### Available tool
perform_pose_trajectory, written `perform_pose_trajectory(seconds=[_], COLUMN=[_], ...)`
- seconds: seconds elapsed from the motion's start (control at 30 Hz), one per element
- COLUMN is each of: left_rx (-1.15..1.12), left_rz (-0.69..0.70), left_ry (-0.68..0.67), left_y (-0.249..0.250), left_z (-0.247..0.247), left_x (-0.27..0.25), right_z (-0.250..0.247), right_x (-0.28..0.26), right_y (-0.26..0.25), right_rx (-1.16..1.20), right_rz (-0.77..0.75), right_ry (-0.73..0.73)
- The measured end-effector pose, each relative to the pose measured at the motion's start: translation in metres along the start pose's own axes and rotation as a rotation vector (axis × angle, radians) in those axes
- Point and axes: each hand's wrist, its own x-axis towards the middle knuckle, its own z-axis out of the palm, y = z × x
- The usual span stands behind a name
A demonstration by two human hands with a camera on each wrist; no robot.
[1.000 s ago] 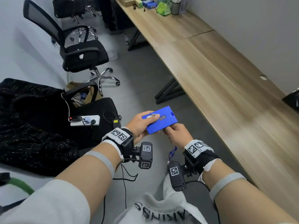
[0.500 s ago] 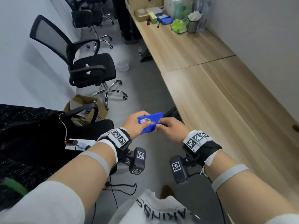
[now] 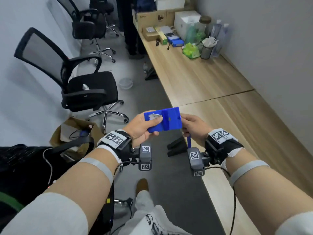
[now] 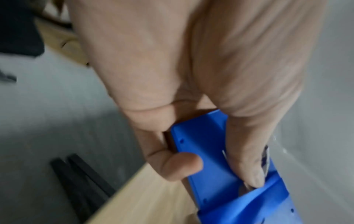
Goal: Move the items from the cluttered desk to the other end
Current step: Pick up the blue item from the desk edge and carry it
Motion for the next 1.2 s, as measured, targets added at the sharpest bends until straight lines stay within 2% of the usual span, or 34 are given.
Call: perform_pose_trajectory(seconds=[0.1, 0.2, 0.3, 0.4, 0.47, 0.57, 0.7, 0.77, 0.83, 0.97, 1.07, 1.2], left_rx=[-0.105, -0.084, 0.092, 0.344, 0.539, 0.753, 0.906, 0.861, 0.693, 0.168, -0.007, -0.096], left_rz=[0.056, 0.075, 0.126, 0.185, 0.197, 0.187, 0.172, 0.149, 0.089, -0.032, -0.029, 0.039], left_ry=[0.019, 0.146, 0.205, 0.219, 0.197, 0.089, -0.086, -0.145, -0.186, -0.206, -0.139, 0.042], left_y=[0.031, 0.055, 0.076, 0.103, 0.12, 0.138, 0.159, 0.171, 0.184, 0.207, 0.223, 0.228], left_z=[-0.021, -0.051, -0.089, -0.117, -0.128, -0.14, -0.145, -0.145, -0.146, -0.147, -0.144, -0.148], left_x=[0.052, 0.1, 0.143, 0.178, 0.197, 0.224, 0.261, 0.28, 0.302, 0.352, 0.393, 0.445], right_z=[0.013, 0.032, 0.047, 0.051, 0.047, 0.03, -0.004, -0.022, -0.038, -0.051, -0.045, -0.031], right_x=[0.047, 0.101, 0.151, 0.193, 0.215, 0.251, 0.299, 0.324, 0.35, 0.399, 0.429, 0.469], right_y=[-0.01, -0.03, -0.055, -0.078, -0.095, -0.12, -0.14, -0.142, -0.135, -0.116, -0.111, -0.115], right_rx=[-0.106, -0.283, -0.485, -0.556, -0.582, -0.671, -0.694, -0.661, -0.515, 0.024, 0.14, 0.203], right_rz=[-0.004, -0.034, -0.052, -0.083, -0.121, -0.169, -0.181, -0.144, -0.089, 0.043, 0.102, 0.098], right_ry=[0.011, -0.004, -0.04, -0.085, -0.062, 0.008, 0.114, 0.119, 0.128, 0.194, 0.208, 0.141])
